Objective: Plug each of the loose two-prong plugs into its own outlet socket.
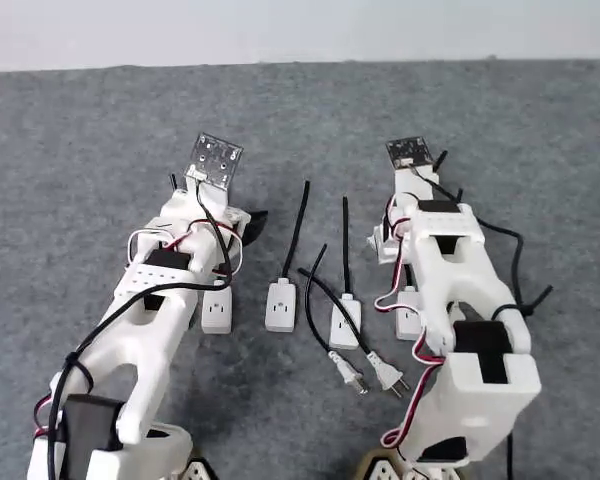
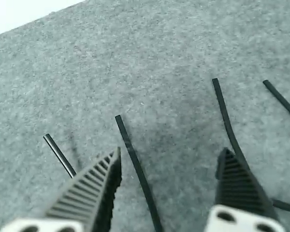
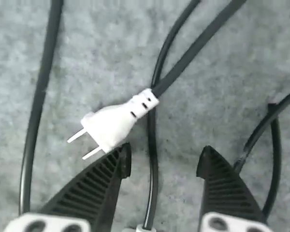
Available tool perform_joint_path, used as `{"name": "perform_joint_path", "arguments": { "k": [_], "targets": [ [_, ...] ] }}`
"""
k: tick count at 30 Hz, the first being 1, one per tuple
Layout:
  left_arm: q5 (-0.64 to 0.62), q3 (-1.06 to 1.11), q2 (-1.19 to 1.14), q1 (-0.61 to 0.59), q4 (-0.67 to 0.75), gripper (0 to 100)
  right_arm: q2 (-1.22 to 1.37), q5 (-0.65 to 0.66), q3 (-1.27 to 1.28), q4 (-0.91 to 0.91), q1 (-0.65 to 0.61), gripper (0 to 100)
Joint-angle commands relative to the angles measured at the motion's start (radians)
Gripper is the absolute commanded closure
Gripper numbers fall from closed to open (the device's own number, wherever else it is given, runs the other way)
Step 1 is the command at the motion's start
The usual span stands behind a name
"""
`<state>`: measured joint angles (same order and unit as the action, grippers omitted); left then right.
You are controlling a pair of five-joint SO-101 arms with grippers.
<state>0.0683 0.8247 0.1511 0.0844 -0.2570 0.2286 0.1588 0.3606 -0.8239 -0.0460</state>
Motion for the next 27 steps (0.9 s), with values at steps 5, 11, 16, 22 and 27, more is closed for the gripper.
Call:
{"name": "perform_joint_path", "arguments": {
  "k": [5,11,16,22,27],
  "targets": [
    [-0.009,-0.054,0.002,0.012,-0.003,66,-0.012,-0.011,-0.054,-0.005,-0.012,77.2],
    [0.012,-0.048,0.0,0.044,-0.003,67,-0.004,-0.034,-0.055,0.004,-0.056,77.2],
    [0.031,-0.047,0.0,0.048,-0.003,67,-0.002,-0.264,-0.054,0.079,-0.036,77.0],
    [0.031,-0.047,0.006,0.048,-0.003,67,-0.012,-0.423,-0.049,0.101,-0.079,77.2],
    [0.031,-0.047,0.008,0.048,-0.003,67,-0.013,-0.419,-0.049,0.101,-0.081,77.2]
  ]
}}
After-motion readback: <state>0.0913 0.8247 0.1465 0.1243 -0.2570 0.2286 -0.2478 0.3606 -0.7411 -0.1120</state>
